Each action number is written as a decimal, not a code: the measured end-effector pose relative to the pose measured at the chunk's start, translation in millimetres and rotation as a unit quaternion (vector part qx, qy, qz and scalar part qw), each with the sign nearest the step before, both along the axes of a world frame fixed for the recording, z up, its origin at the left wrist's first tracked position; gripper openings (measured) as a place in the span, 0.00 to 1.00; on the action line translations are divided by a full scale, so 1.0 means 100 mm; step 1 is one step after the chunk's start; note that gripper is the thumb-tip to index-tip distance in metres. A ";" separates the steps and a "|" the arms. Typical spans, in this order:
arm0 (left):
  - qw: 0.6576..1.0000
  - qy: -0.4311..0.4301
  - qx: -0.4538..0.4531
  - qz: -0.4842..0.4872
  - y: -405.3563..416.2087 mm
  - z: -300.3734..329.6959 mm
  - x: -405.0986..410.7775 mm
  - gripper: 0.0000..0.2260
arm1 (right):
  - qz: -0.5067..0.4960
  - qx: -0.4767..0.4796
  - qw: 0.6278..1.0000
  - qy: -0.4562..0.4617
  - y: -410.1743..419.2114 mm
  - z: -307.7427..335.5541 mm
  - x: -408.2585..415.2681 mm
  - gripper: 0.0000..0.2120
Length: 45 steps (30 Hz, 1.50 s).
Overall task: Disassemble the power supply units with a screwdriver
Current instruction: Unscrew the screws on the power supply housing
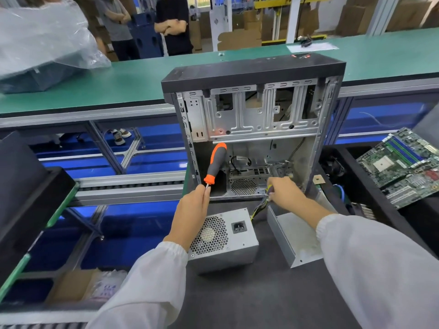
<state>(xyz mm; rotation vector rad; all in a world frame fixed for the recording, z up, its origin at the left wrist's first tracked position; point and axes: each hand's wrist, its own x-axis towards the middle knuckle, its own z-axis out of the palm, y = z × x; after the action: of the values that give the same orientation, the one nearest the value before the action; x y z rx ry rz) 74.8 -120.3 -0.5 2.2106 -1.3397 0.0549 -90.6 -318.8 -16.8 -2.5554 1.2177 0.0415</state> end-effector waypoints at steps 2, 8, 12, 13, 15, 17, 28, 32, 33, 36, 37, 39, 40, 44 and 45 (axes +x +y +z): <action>1.000 0.005 0.000 0.000 -0.01 0.00 0.00 0.12 | 0.017 -0.016 1.000 0.013 0.07 0.03 0.09 0.09; 1.000 0.007 0.003 0.003 -0.01 0.00 -0.01 0.12 | 0.114 -0.043 0.993 -0.005 0.22 0.08 0.32 0.10; 1.000 0.004 0.004 0.006 0.00 0.00 -0.01 0.12 | 0.149 0.003 0.989 0.003 0.30 0.12 0.48 0.32; 1.000 0.007 0.002 0.007 0.01 0.00 -0.02 0.12 | 0.142 -0.013 0.989 0.031 0.28 0.13 0.45 0.39; 1.000 0.009 0.002 0.008 0.01 0.00 -0.02 0.12 | 0.091 -0.070 0.989 0.092 0.27 0.12 0.35 0.41; 1.000 0.009 0.003 0.006 0.00 0.00 -0.01 0.12 | 0.029 -0.099 0.985 0.141 0.27 0.10 0.22 0.37; 1.000 0.019 -0.002 0.000 0.01 0.01 -0.02 0.12 | -0.083 0.212 0.940 0.255 0.52 0.05 -0.10 0.24; 1.000 0.022 -0.003 -0.002 0.02 0.01 -0.02 0.12 | -0.081 0.202 0.959 0.183 0.50 0.21 -0.03 0.15; 1.000 0.021 -0.007 -0.003 0.03 0.01 -0.03 0.12 | -0.077 0.203 0.961 0.169 0.50 0.21 -0.02 0.15; 1.000 0.021 -0.013 -0.008 0.03 0.01 -0.02 0.12 | -0.072 0.206 0.967 0.131 0.46 0.11 0.02 0.14; 1.000 0.020 -0.011 -0.009 0.03 0.01 -0.02 0.12 | -0.080 0.204 0.965 0.140 0.47 0.11 0.03 0.13; 1.000 0.014 -0.008 -0.012 0.03 0.01 -0.01 0.11 | -0.083 0.209 0.961 0.161 0.48 0.10 0.02 0.16; 1.000 0.009 -0.009 -0.018 0.03 0.02 0.00 0.11 | -0.074 0.213 0.960 0.169 0.48 0.11 0.00 0.17; 0.999 -0.013 -0.004 -0.052 0.09 0.03 0.02 0.13 | -0.006 0.113 0.972 0.206 0.51 0.34 -0.01 0.15; 0.998 -0.011 -0.008 -0.062 0.11 0.03 0.02 0.13 | 0.019 0.050 0.982 0.182 0.52 0.43 0.00 0.16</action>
<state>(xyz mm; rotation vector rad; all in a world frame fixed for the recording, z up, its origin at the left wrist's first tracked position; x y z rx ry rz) 77.3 -109.4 2.7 2.1143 -1.4802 0.0434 -90.4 -267.1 26.7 -2.5535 1.2511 0.5877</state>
